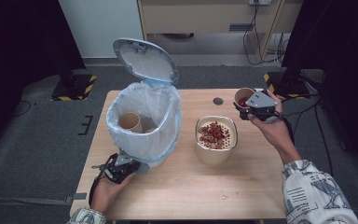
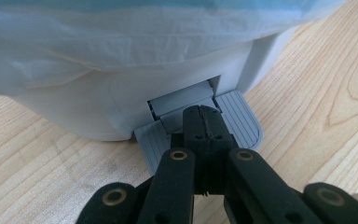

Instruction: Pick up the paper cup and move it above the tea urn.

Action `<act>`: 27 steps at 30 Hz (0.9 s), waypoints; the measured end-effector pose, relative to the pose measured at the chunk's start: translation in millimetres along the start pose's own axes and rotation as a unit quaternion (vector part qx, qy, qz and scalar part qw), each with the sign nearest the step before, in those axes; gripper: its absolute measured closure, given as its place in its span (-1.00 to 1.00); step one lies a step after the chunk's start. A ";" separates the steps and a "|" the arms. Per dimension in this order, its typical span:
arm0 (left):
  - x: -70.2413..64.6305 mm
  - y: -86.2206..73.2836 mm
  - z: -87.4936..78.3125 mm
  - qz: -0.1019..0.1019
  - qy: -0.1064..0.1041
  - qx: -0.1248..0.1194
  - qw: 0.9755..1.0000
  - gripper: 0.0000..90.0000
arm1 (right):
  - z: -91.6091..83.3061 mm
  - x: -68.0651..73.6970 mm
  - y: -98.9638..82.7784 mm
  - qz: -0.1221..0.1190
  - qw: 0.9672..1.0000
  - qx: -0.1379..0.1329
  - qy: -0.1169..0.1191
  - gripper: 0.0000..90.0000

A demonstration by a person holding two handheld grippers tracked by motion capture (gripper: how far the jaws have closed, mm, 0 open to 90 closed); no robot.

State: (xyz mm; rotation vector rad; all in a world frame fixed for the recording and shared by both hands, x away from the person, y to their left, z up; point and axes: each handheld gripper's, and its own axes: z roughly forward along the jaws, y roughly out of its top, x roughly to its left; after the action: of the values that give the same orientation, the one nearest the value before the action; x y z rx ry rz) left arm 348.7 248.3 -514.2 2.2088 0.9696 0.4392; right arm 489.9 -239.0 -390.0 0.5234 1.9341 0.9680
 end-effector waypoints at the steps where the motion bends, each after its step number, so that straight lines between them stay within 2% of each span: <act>1: 0.0 0.0 0.0 0.000 0.000 0.000 1.000 1.00 | 0.8 0.2 0.0 0.001 1.000 0.002 -0.001 -0.38; 3: 0.0 0.0 0.0 0.000 0.000 0.000 1.000 1.00 | 3.2 2.0 1.1 0.004 1.000 0.000 0.000 -0.38; 12: -0.1 0.0 0.0 0.000 0.000 0.000 1.000 1.00 | 15.0 17.2 14.2 -0.023 0.999 -0.002 0.023 -0.38; 27: 0.1 0.0 0.0 0.000 0.000 0.000 1.000 1.00 | 18.3 20.6 27.9 -0.052 0.998 -0.013 0.028 -0.39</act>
State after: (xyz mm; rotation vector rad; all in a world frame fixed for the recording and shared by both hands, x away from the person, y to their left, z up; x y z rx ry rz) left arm 348.8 248.3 -514.2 2.2090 0.9686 0.4383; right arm 494.4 -200.5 -384.2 0.3816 1.9758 0.9490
